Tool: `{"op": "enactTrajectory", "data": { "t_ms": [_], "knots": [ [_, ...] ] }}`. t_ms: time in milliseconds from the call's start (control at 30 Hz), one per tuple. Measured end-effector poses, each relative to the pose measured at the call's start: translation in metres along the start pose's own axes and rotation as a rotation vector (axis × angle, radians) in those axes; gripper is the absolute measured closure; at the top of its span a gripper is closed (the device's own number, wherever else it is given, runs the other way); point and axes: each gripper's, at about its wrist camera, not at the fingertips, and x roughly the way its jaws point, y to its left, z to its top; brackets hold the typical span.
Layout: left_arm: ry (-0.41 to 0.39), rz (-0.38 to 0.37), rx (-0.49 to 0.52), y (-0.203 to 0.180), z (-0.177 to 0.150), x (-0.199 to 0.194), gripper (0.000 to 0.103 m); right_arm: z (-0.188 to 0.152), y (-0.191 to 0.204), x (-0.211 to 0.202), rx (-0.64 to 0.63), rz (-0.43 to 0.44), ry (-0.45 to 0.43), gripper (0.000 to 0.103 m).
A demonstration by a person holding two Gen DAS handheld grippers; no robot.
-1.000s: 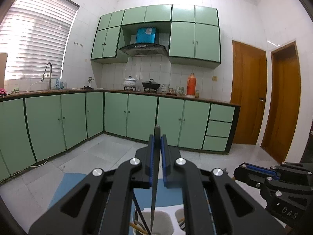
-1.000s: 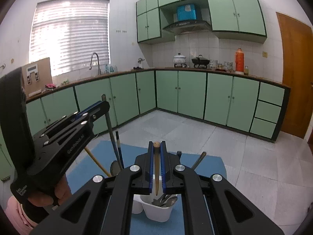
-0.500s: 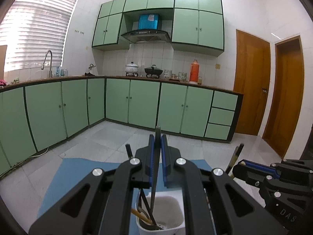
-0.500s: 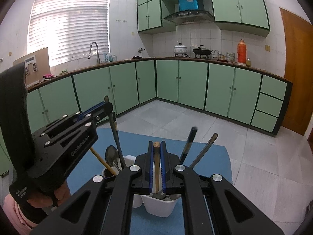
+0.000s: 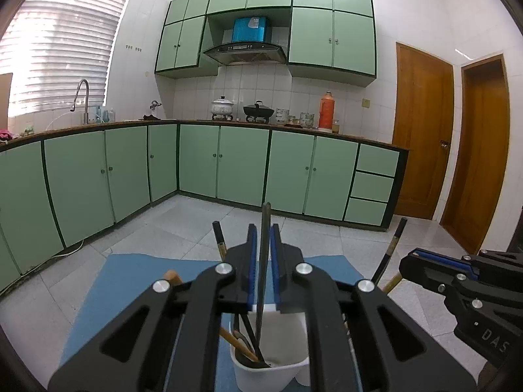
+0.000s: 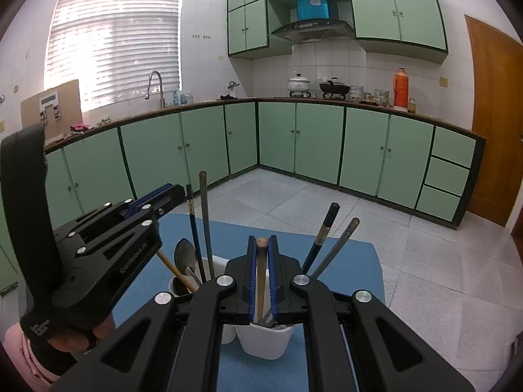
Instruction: Organize utensils
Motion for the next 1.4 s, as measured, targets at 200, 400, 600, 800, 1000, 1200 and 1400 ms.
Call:
{"op": "enactTrajectory", "data": {
  "t_ms": [200, 400, 600, 800, 1000, 1200, 1400],
  "knots": [
    [-0.024, 0.003, 0.002, -0.001, 0.001, -0.015, 0.080, -0.004, -0.004, -0.011, 0.010, -0.003, -0.016, 0.089],
    [-0.047, 0.012, 0.013, -0.004, -0.002, -0.034, 0.064, -0.012, -0.009, -0.024, 0.035, -0.006, -0.034, 0.078],
    [-0.065, 0.012, 0.007, -0.003, -0.009, -0.054, 0.047, -0.019, -0.012, -0.038, 0.055, -0.008, -0.053, 0.069],
    [-0.066, 0.016, 0.008, -0.003, -0.017, -0.070, 0.037, -0.027, -0.015, -0.053, 0.077, -0.008, -0.071, 0.061],
    [-0.063, 0.024, 0.002, 0.001, -0.031, -0.090, 0.025, -0.039, -0.014, -0.069, 0.090, -0.016, -0.092, 0.052],
    [-0.041, 0.041, -0.001, 0.006, -0.046, -0.109, 0.017, -0.058, -0.019, -0.086, 0.111, -0.026, -0.110, 0.042],
    [-0.008, 0.058, -0.018, 0.009, -0.062, -0.129, 0.010, -0.078, -0.017, -0.098, 0.129, -0.035, -0.097, 0.034]
  ]
}}
